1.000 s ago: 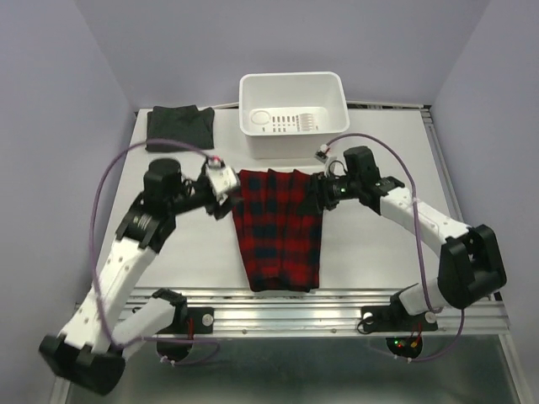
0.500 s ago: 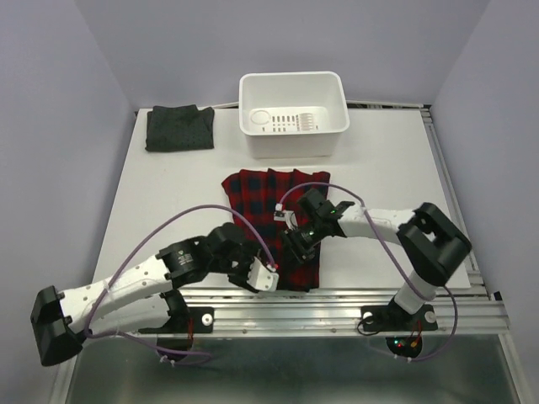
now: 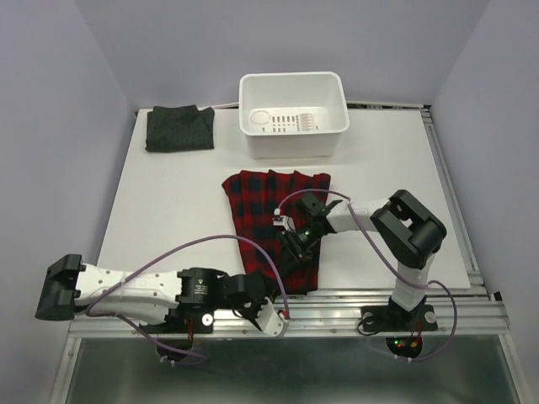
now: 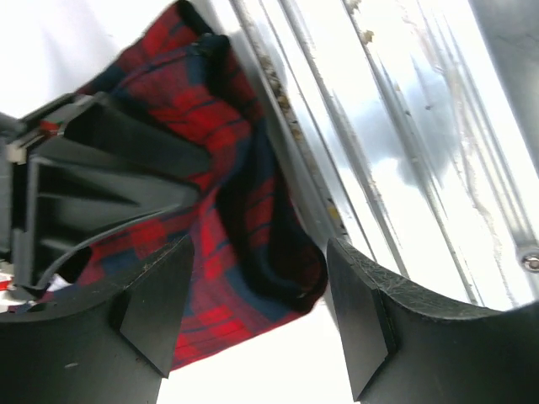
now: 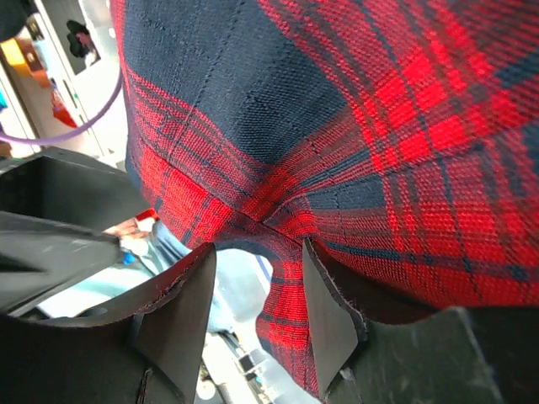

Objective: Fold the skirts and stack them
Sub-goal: Fold the skirt

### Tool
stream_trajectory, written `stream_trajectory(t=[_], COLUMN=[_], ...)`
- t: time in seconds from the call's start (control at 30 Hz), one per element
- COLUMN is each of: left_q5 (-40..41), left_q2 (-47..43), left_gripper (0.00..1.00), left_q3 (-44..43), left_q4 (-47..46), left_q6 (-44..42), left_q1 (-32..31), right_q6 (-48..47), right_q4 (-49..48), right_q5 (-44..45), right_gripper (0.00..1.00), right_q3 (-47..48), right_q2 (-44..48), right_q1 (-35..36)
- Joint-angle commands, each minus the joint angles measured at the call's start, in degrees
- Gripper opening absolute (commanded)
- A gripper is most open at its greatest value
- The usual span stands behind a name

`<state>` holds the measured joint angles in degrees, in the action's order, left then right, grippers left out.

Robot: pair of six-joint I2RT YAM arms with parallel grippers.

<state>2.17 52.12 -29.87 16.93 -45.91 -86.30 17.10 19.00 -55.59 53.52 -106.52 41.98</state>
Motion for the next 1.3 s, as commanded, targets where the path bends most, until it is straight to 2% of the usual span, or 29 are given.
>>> stream_trajectory(t=[0.0, 0.1, 0.2, 0.37, 0.53, 0.8, 1.03, 1.27], left_q5=[3.01, 4.93, 7.04, 10.30, 10.05, 8.02, 5.21, 9.51], left_q2=[0.26, 3.07, 4.75, 4.48, 10.28, 16.69, 19.77, 24.35], left_gripper=[0.75, 0.76, 0.75, 0.79, 0.79, 0.80, 0.66, 0.59], left_q3=[0.69, 0.95, 0.34, 1.13, -1.42, -2.39, -3.62, -3.70], left_q4=[-2.60, -4.36, -6.54, -10.68, -12.00, -11.66, -10.16, -12.62], left_q6=[2.76, 5.03, 8.72, 8.82, 10.75, 11.46, 12.95, 14.88], left_q1=[-2.64, -3.08, -3.08, -3.52, -3.70, -3.70, -3.70, -3.78], right_q6=[0.91, 2.32, 3.20, 2.50, -0.30, -1.28, -3.65, -4.45], right_q4=[-0.55, -0.46, -0.46, -0.37, -0.28, 0.68, 4.11, 4.29], right_q5=[1.72, 0.50, -1.00, 2.32, 8.65, 11.64, 9.89, 9.01], right_gripper=[0.52, 0.54, 0.55, 0.57, 0.56, 0.54, 0.43, 0.39], right_q3=[1.05, 4.83, 6.86, 6.95, 5.64, 5.63, 5.72, 3.70], right_q2=[2.01, 4.90, 7.55, 10.63, 6.86, -0.52, -4.39, -3.52], right_q1=[-2.15, -7.24, -8.40, -9.10, -11.65, -12.80, -12.80, -12.80])
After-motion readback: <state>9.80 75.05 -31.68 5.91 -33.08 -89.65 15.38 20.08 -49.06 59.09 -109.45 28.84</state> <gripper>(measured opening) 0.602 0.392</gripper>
